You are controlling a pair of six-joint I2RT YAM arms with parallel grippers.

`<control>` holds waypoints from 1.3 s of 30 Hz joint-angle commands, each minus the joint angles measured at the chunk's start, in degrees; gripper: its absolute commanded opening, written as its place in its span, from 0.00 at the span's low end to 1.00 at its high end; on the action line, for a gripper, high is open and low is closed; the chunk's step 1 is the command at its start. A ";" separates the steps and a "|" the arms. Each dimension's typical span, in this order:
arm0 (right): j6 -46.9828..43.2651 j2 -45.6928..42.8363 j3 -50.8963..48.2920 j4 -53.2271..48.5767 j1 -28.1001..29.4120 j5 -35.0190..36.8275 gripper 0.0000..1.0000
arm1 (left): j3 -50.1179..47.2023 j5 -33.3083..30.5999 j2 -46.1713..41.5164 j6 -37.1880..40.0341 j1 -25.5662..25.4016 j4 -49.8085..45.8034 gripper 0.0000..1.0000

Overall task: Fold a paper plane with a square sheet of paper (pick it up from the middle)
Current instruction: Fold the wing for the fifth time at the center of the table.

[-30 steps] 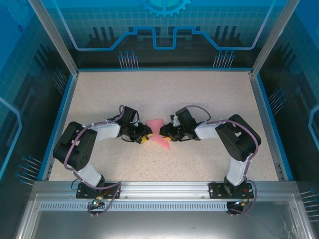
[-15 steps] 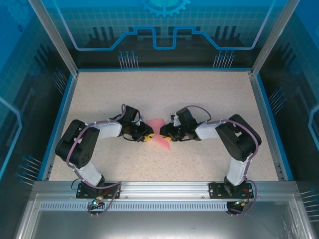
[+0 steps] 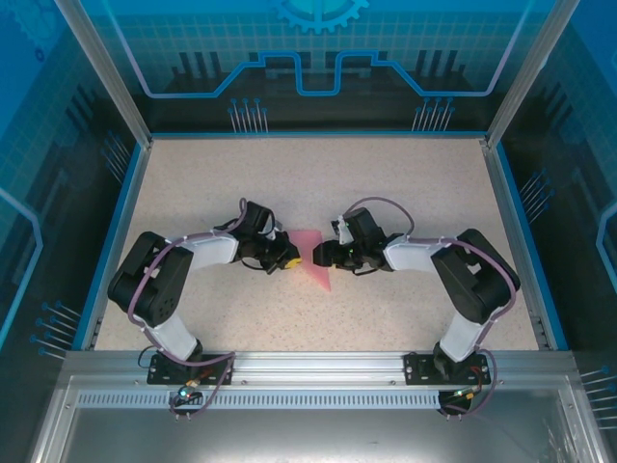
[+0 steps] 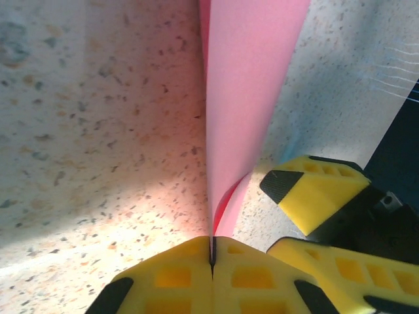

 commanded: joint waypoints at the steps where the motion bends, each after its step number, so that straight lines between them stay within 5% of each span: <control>1: -11.88 -5.46 1.16 -6.25 4.33 13.25 0.58 | 2.02 -0.83 -0.38 1.21 -0.85 -3.59 0.00; 7: -25.33 -7.48 0.32 -5.32 14.29 31.21 0.56 | 3.27 -2.09 -1.55 1.12 -1.38 -6.17 0.00; 19: -41.34 2.23 -2.99 14.14 24.60 47.51 0.41 | 3.90 -2.59 -2.29 0.87 -1.73 -7.39 0.00; 39: -44.21 6.60 -6.96 25.18 24.41 48.48 0.30 | 3.73 -3.23 -2.66 0.27 -1.68 -8.21 0.00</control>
